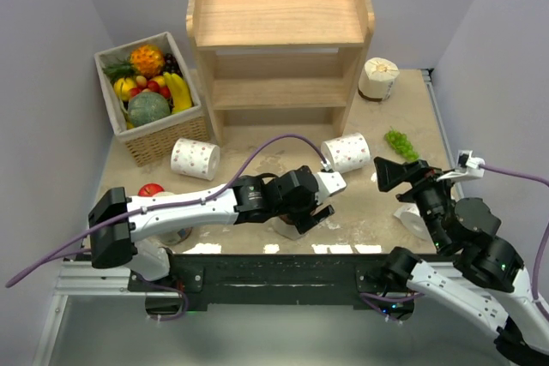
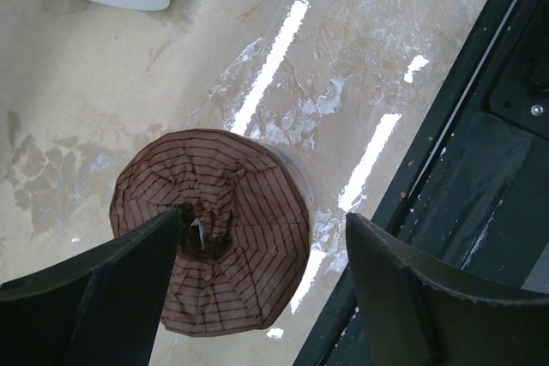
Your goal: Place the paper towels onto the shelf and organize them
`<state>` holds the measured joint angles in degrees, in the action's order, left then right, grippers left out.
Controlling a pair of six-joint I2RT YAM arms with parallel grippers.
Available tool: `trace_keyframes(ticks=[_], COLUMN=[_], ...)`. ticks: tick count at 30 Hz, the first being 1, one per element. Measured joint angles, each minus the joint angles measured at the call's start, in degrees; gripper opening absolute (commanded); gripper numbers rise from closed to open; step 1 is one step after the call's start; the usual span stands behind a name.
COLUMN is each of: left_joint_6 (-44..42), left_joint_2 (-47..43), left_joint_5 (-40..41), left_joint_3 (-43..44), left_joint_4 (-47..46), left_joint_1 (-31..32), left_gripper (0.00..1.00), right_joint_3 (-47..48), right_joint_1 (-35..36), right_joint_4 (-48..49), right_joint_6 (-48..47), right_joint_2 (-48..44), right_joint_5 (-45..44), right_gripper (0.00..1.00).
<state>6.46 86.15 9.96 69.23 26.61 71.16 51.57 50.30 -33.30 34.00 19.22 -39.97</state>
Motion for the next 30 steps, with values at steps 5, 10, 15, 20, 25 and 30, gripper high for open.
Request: trace_keyframes(ticks=[5, 10, 15, 20, 25, 30], left_joint_6=[0.5, 0.5, 1.4, 1.6, 2.1, 3.6], left_joint_2=[0.9, 2.2, 4.7, 5.8, 6.0, 4.8], left_joint_5=[-1.7, -1.2, 0.1, 2.0, 3.7, 2.6], left_joint_3=[0.1, 0.1, -0.5, -3.9, -4.9, -6.3], left_joint_4=[0.0, 0.1, 0.4, -0.1, -1.9, -3.4], left_joint_1=[0.0, 0.0, 0.0, 0.0, -0.1, -1.0], left_gripper=[0.89, 0.88, 0.88, 0.8, 0.59, 0.49], right_joint_3=[0.0, 0.0, 0.0, 0.0, -0.1, -0.8], right_joint_1=[0.0, 0.0, 0.0, 0.0, 0.0, 0.0], right_joint_4=[-0.3, -0.5, -0.6, -0.6, -0.6, -0.1], right_joint_6=[-0.5, -0.5, -0.5, -0.4, -0.4, -0.5], right_joint_2=[-1.7, -2.5, -2.5, -2.5, -2.3, -1.1], right_joint_5=[-0.3, -1.1, -1.0, -1.0, -1.0, 0.0], right_gripper=[0.99, 0.98, 0.99, 0.99, 0.99, 0.98])
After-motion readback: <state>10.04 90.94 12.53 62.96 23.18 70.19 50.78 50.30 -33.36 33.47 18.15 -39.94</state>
